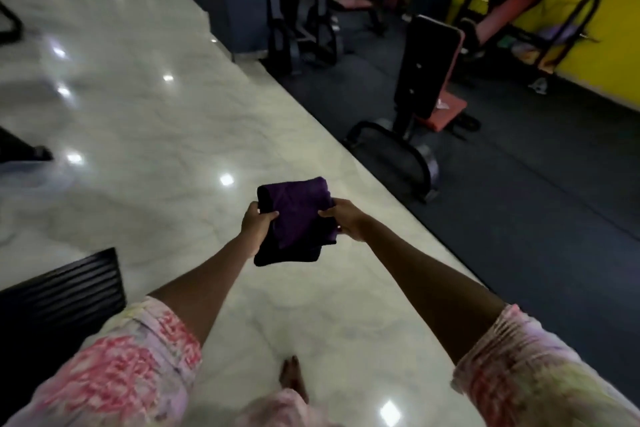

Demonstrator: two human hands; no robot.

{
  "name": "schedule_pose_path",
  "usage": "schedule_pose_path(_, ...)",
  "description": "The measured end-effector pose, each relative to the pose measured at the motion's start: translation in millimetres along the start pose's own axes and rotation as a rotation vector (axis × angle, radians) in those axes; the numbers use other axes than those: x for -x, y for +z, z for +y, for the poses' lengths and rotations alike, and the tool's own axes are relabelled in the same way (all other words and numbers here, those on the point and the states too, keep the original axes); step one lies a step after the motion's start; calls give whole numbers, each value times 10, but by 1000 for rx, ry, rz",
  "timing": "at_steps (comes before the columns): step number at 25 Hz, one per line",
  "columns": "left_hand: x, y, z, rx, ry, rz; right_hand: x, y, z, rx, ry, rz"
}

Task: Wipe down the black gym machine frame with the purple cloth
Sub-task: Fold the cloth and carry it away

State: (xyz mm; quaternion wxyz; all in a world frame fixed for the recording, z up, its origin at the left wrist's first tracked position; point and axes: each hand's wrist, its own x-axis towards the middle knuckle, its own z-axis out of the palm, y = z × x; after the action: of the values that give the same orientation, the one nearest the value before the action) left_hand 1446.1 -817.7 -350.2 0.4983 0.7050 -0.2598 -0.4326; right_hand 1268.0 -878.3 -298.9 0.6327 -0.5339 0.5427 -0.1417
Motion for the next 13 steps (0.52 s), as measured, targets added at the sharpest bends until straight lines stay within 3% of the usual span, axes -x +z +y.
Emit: schedule_pose_path(13, -2635, -639, 784, 178, -59, 300, -2914, 423, -1864, 232, -79, -316)
